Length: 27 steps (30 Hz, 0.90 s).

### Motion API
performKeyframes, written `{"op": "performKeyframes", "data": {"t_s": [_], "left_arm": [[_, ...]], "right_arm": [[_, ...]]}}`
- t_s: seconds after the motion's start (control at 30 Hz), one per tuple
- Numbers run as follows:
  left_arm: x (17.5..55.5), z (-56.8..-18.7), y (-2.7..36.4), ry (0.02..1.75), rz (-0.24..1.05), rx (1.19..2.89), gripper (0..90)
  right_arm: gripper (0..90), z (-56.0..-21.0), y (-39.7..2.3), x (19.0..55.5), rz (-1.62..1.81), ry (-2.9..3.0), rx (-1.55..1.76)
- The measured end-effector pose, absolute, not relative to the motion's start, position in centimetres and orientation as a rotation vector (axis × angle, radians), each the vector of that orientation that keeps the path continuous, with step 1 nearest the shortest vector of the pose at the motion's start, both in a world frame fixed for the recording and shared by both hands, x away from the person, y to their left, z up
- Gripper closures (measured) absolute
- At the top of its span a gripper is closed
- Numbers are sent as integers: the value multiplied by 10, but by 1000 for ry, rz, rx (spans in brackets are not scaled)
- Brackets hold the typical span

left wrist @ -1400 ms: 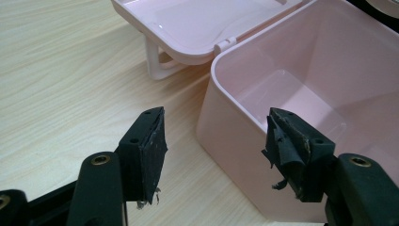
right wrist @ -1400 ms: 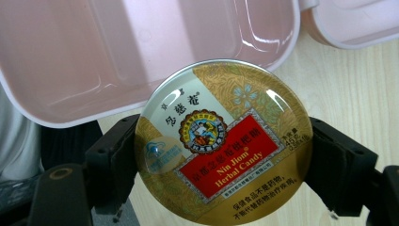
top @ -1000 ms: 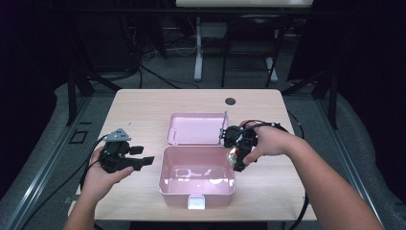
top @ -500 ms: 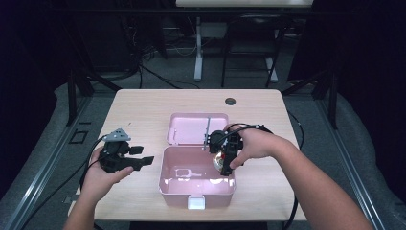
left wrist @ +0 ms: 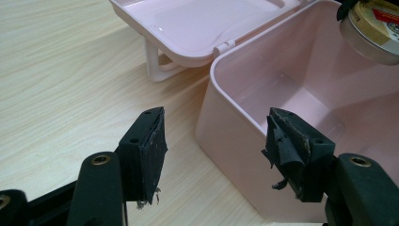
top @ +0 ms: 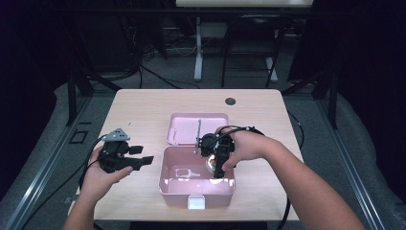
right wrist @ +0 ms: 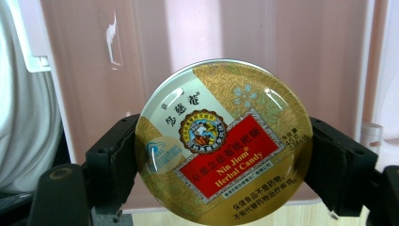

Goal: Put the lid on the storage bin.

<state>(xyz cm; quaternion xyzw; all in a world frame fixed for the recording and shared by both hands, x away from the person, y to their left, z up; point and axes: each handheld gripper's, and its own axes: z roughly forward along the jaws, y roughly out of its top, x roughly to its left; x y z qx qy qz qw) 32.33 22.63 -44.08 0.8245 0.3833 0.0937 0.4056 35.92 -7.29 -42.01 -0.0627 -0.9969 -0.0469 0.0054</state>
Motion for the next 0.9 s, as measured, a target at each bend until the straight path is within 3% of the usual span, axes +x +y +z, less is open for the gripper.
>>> {"op": "performKeyframes", "data": {"t_s": [0.9], "left_arm": [[324,-443,225,967,236,2091,382]], "right_arm": [[196,-452,-73,360,-69,-3146,-160]]}}
